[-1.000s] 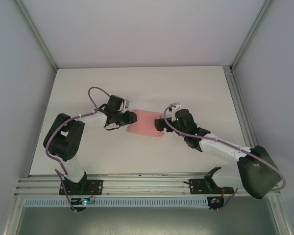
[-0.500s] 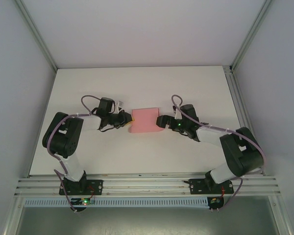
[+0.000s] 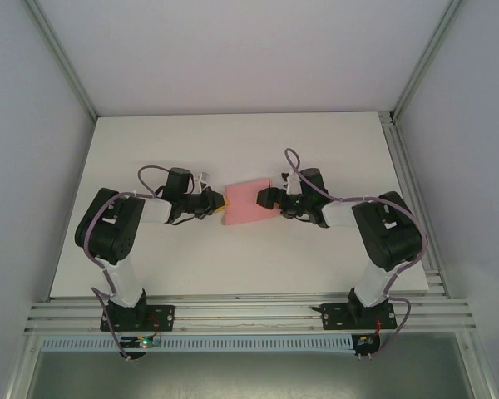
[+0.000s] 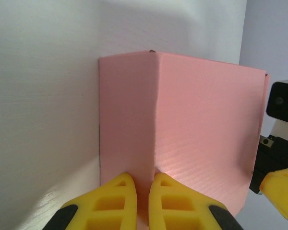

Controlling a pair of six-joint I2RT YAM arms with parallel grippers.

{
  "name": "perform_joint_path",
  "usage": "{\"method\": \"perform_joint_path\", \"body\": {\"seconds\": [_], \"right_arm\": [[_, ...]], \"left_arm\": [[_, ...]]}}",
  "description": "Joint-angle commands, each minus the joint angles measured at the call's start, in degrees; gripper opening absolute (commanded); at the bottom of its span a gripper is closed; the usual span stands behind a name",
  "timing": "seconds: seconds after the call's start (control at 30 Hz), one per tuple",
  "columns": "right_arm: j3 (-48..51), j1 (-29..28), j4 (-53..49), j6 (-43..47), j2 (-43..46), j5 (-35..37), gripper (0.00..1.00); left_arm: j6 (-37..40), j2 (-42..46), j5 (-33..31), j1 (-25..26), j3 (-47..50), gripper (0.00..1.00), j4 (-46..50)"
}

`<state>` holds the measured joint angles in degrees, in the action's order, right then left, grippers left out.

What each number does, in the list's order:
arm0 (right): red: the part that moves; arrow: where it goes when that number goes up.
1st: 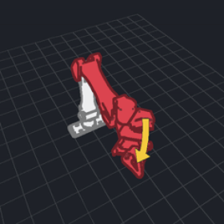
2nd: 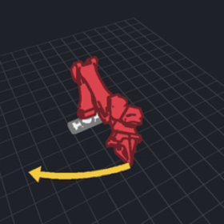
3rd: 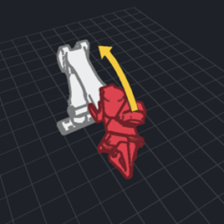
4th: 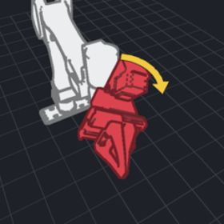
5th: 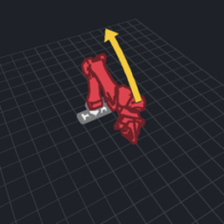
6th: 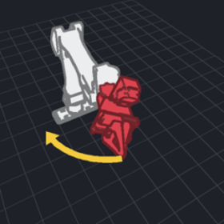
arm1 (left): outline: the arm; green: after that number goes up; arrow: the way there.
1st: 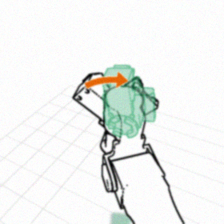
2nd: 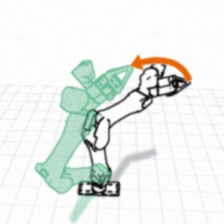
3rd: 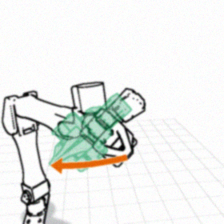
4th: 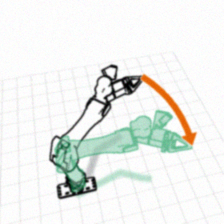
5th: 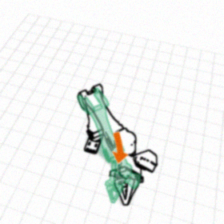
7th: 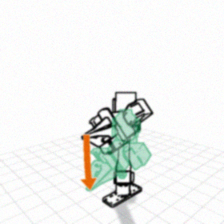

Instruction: Assemble paper box

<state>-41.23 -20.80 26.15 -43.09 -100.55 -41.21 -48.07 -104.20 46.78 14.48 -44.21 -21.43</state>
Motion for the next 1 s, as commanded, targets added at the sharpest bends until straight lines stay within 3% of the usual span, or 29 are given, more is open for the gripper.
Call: {"method": "perform_joint_path", "body": {"seconds": [0.0,0.13,0.27,0.3,0.37,0.4,0.5,0.57,0.63,0.73,0.87,0.97], "right_arm": [[-1.64,0.75,7.02,-2.08,-0.77,-3.97,0.79],[-1.11,1.34,8.76,-2.70,-0.19,-4.75,0.57],[-0.71,1.56,8.08,-3.77,0.85,-4.57,0.52],[-0.45,1.64,7.92,-4.46,1.12,-4.43,0.52],[-0.12,1.82,7.00,-5.91,1.87,-3.37,0.51],[-0.14,1.86,5.92,-6.56,2.47,-2.98,0.51],[-2.33,2.15,-1.32,-8.76,3.79,-2.27,0.49],[-4.49,2.38,-7.02,-9.55,4.29,-2.40,0.47],[-6.92,2.64,-12.72,-10.59,4.94,-2.47,0.45],[-7.68,2.79,-13.46,-15.14,7.28,-1.78,0.45],[-7.90,4.14,-12.77,-23.89,10.67,-1.15,0.43],[-7.73,4.64,-13.15,-30.34,12.74,-1.18,0.43]], "left_arm": [[1.50,1.16,0.97,-0.67,0.30,0.00,1.26],[0.98,2.17,1.19,-0.70,-0.07,0.01,0.23],[4.26,6.06,-0.86,-0.59,-1.52,0.14,2.19],[6.68,7.87,-2.20,-0.51,-2.29,0.26,4.01],[11.92,12.07,-7.29,0.05,-4.18,0.64,9.02],[17.11,14.85,-10.76,1.14,-5.34,0.98,12.06],[39.34,23.05,-32.16,9.95,-8.59,1.00,22.46],[53.49,26.91,-45.40,17.85,-7.70,1.00,21.55],[61.11,29.33,-46.96,20.38,-5.39,1.00,17.41],[63.08,31.53,-45.67,20.45,-4.05,1.00,13.42],[70.98,31.14,-39.26,21.38,-7.57,1.00,19.56],[78.56,29.55,-41.12,24.57,-7.78,1.00,20.23]]}}
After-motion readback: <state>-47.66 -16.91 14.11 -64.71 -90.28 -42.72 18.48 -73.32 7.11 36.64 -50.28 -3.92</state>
